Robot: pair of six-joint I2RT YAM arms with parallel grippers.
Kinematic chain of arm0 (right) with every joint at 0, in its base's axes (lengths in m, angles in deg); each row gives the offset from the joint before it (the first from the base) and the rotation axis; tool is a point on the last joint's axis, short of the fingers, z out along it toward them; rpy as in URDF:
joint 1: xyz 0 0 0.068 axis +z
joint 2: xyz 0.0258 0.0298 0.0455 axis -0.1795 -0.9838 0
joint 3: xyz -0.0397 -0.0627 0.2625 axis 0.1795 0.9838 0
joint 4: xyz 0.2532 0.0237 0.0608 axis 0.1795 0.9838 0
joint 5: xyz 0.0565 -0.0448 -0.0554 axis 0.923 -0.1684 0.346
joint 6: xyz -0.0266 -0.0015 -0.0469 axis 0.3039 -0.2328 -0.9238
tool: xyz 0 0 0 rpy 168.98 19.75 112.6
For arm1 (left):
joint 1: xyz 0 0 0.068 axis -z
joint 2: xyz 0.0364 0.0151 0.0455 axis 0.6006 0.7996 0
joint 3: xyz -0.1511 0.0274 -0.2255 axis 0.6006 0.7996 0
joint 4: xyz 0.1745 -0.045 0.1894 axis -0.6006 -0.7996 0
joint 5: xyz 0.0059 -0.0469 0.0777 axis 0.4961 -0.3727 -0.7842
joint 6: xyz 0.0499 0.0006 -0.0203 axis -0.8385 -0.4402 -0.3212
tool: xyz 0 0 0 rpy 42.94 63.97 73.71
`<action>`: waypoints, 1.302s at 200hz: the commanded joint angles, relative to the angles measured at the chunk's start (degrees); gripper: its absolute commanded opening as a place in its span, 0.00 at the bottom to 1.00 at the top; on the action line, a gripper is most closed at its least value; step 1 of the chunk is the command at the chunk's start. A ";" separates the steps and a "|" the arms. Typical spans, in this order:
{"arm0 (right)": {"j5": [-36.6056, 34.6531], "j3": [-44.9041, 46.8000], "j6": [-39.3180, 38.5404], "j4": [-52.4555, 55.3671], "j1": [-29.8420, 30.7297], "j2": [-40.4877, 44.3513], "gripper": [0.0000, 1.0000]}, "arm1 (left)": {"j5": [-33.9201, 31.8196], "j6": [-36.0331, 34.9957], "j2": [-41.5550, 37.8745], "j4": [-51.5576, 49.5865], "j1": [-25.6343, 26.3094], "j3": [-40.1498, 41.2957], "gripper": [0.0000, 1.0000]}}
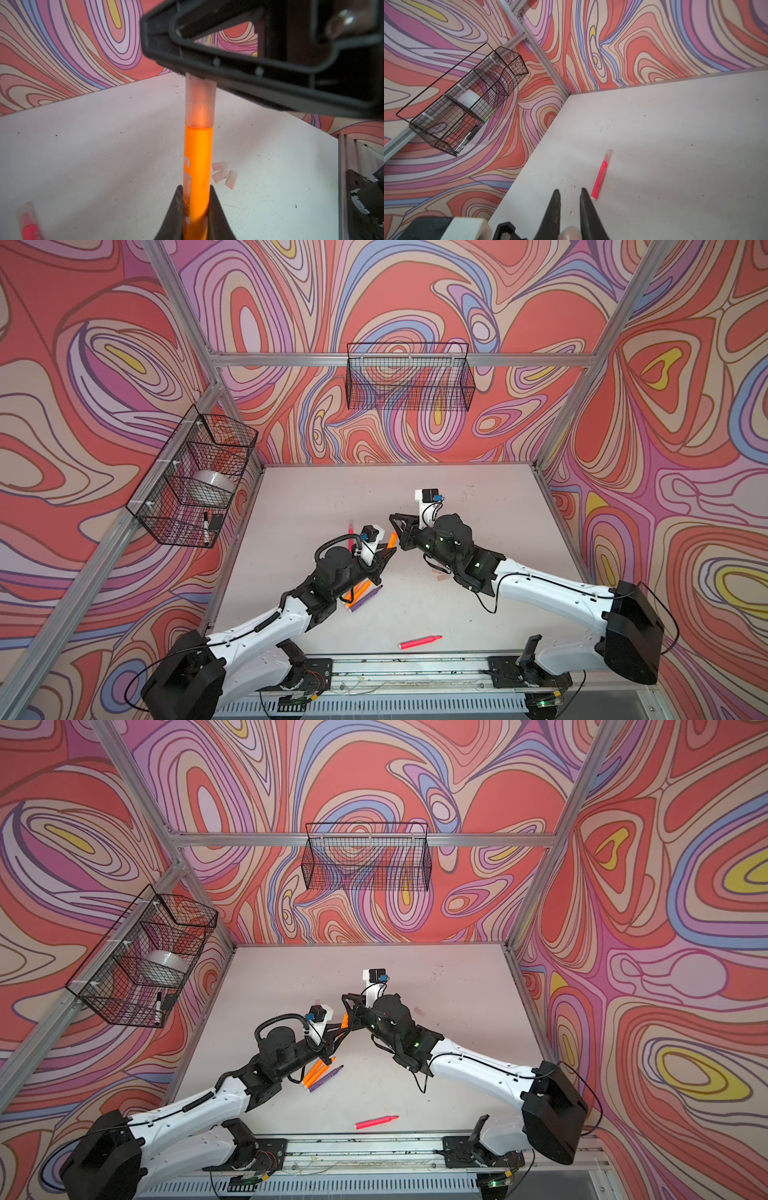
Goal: Insert pens into pen caps
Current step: Put on the pen cap to the pen.
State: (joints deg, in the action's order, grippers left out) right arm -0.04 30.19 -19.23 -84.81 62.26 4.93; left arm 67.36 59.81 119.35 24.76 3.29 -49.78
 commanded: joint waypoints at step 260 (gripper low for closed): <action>9.80 19.95 -1.59 -26.55 11.72 -1.48 0.00 | 23.54 24.12 1.27 14.95 -22.78 -7.47 0.00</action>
State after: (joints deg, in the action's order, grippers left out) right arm -8.94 44.18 -20.00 -115.34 69.02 2.21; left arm 97.06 65.91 119.37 15.10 -9.06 -52.21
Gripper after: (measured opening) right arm 0.149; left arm 0.170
